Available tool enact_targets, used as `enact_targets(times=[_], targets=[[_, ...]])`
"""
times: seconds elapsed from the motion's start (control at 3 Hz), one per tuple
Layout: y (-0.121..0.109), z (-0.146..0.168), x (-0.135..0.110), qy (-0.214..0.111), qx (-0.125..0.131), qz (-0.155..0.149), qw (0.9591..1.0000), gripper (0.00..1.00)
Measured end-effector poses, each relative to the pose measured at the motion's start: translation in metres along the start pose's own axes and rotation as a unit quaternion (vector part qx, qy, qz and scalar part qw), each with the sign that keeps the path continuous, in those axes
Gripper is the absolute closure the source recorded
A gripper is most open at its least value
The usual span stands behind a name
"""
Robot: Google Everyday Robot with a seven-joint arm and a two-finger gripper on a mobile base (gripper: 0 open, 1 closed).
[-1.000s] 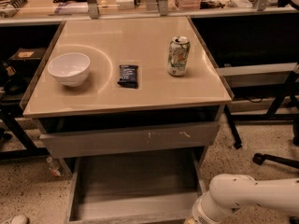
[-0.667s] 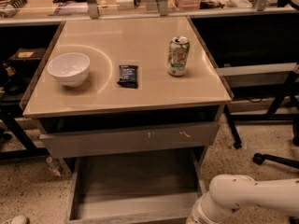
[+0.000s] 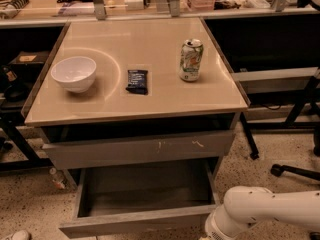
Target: Close middle drawer
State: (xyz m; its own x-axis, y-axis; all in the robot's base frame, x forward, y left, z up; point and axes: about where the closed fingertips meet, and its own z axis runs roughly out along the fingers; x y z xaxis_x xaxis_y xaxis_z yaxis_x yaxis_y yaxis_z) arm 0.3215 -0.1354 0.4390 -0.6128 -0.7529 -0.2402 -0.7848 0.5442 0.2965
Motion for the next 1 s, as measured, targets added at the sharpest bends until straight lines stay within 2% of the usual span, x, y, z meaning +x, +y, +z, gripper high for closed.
enact_targets(times=[0.33, 1.0], targets=[[0.0000, 0.0000, 0.0000, 0.000, 0.000, 0.000, 1.0000, 0.18], [0.0000, 0.0000, 0.0000, 0.000, 0.000, 0.000, 1.0000, 0.65]])
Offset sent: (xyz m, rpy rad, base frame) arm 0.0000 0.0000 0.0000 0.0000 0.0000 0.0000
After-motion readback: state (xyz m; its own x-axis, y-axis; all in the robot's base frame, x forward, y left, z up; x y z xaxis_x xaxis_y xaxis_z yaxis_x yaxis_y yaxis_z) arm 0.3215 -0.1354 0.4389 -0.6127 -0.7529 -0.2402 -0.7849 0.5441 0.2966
